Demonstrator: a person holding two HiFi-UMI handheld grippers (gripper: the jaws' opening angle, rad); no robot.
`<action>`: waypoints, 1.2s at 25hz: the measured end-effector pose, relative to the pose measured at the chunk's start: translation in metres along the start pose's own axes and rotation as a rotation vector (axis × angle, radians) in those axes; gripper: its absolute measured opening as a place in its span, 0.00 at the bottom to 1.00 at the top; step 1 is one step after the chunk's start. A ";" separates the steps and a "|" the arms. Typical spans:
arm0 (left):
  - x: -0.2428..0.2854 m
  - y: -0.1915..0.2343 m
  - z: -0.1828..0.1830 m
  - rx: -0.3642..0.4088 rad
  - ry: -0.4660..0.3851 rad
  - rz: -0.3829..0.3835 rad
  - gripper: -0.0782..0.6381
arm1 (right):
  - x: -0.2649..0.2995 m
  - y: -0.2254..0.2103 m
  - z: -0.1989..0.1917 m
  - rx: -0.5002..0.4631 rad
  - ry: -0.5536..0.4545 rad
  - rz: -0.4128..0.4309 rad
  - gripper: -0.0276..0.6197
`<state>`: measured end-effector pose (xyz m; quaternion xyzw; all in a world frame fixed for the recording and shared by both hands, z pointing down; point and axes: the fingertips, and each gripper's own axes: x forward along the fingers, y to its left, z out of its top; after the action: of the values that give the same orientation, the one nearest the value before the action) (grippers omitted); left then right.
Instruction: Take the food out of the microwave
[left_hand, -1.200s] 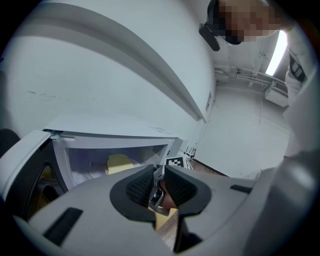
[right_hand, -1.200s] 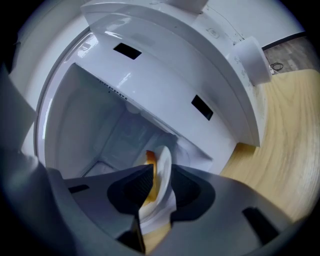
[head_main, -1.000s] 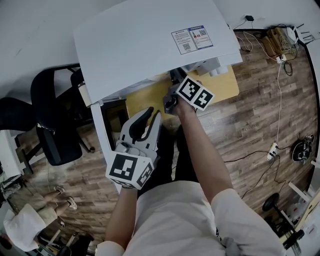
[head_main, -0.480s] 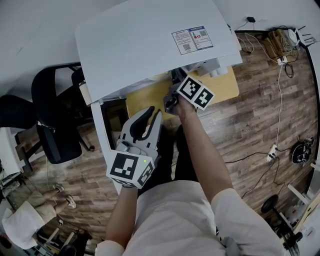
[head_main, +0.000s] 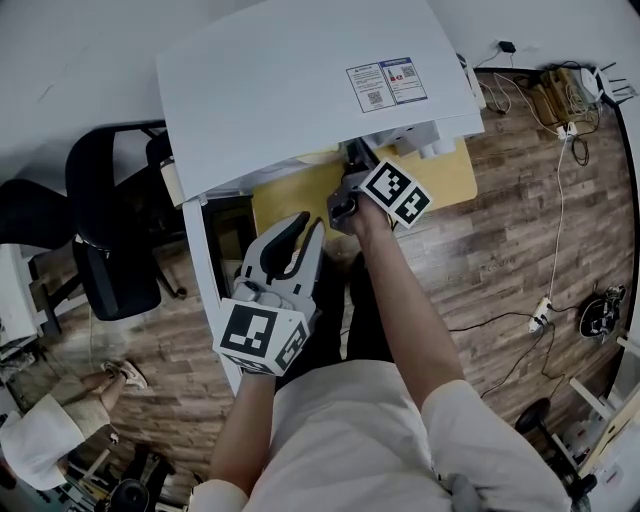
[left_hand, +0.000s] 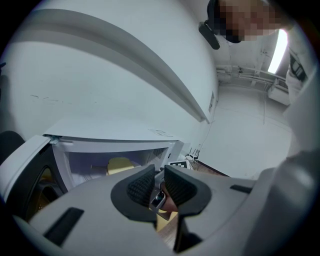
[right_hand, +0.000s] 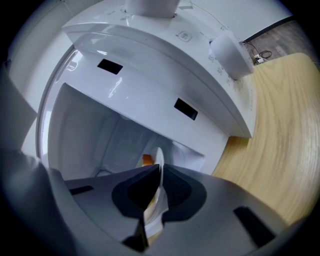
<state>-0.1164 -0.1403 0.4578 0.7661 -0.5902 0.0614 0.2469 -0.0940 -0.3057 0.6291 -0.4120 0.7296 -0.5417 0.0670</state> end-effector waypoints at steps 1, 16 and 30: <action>0.000 0.000 0.000 -0.001 -0.001 0.003 0.19 | -0.001 0.001 0.000 0.012 -0.002 0.007 0.07; -0.006 -0.016 0.005 -0.016 -0.033 0.067 0.19 | -0.015 -0.002 0.000 0.219 -0.015 0.081 0.06; -0.017 -0.032 0.004 -0.034 -0.067 0.130 0.19 | -0.033 -0.007 -0.001 0.308 0.026 0.136 0.06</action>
<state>-0.0928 -0.1216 0.4382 0.7236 -0.6476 0.0416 0.2353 -0.0692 -0.2838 0.6241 -0.3394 0.6650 -0.6467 0.1562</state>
